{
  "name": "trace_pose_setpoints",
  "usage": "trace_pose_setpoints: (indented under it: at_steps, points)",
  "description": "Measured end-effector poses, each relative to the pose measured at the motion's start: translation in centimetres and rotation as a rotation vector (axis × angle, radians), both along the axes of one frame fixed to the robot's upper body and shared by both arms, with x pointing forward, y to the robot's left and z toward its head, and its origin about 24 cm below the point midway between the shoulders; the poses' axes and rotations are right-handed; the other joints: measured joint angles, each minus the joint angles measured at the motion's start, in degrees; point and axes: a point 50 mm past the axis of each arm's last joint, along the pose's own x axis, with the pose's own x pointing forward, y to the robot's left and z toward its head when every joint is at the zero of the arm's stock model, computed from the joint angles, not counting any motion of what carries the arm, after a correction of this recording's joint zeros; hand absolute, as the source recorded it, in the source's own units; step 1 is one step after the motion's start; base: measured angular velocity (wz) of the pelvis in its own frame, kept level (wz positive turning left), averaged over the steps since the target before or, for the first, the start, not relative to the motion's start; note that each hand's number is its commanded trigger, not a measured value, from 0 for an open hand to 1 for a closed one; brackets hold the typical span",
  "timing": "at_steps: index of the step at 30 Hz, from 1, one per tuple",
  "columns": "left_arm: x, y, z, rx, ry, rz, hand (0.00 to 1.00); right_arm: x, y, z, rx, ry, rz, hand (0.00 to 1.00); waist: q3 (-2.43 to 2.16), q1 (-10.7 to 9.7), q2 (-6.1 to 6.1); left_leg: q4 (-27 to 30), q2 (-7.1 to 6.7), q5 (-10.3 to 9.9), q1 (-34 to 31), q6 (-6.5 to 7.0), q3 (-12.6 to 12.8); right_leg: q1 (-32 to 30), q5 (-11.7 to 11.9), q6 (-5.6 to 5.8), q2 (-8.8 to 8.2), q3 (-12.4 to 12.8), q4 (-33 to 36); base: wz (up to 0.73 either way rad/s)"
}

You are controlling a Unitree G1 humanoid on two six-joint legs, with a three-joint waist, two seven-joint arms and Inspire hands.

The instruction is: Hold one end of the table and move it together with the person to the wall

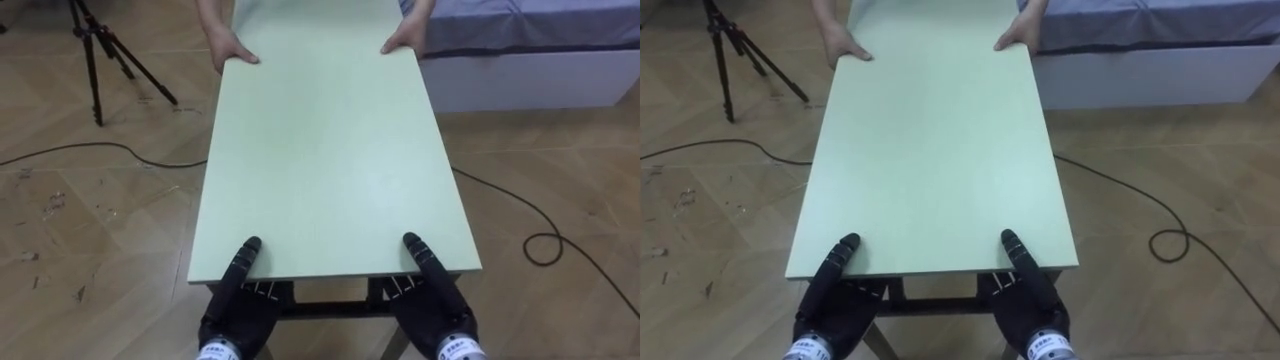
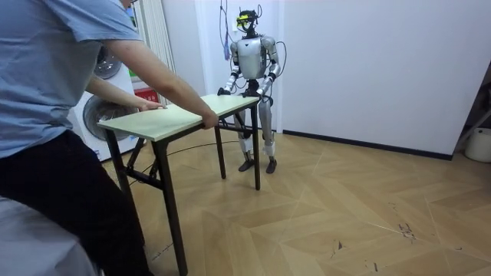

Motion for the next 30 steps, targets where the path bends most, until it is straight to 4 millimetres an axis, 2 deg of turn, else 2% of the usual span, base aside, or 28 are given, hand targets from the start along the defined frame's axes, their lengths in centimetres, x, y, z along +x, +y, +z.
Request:
trace_pose_setpoints:
  at_steps: [17,21,23,30]
  points:
    - [-0.4,0.0,1.6,0.045,-0.073,0.008,1.0,-0.2,0.3,1.5,0.016,-0.072,0.003,1.0,-0.2,-0.3,0.07,0.0,-0.03,0.0,0.0,0.0,0.1,-0.3,0.0,0.02,0.03,0.3,0.2,-0.01]
    - [-0.5,0.1,2.2,0.064,-0.101,0.015,1.0,-0.8,0.5,2.0,0.04,-0.097,0.001,1.0,-0.52,0.0,-0.07,0.1,-0.01,0.0,-0.4,0.0,0.1,-0.4,0.0,0.02,-0.02,0.0,0.0,0.02]
    - [-0.9,0.1,2.4,0.068,-0.109,0.015,1.0,-1.1,0.5,2.1,0.035,-0.106,-0.002,1.0,-0.98,0.3,-0.26,0.0,-0.01,0.0,-0.5,0.0,0.3,-0.7,0.0,0.02,0.01,0.3,0.1,-0.06]
    - [-1.4,-0.5,2.7,0.071,-0.126,0.013,1.0,-1.4,0.5,2.3,0.025,-0.143,-0.027,1.0,-1.0,1.4,-0.25,0.0,0.0,0.0,-0.6,0.0,0.5,-1.1,0.0,0.03,0.09,0.7,0.2,-0.04]
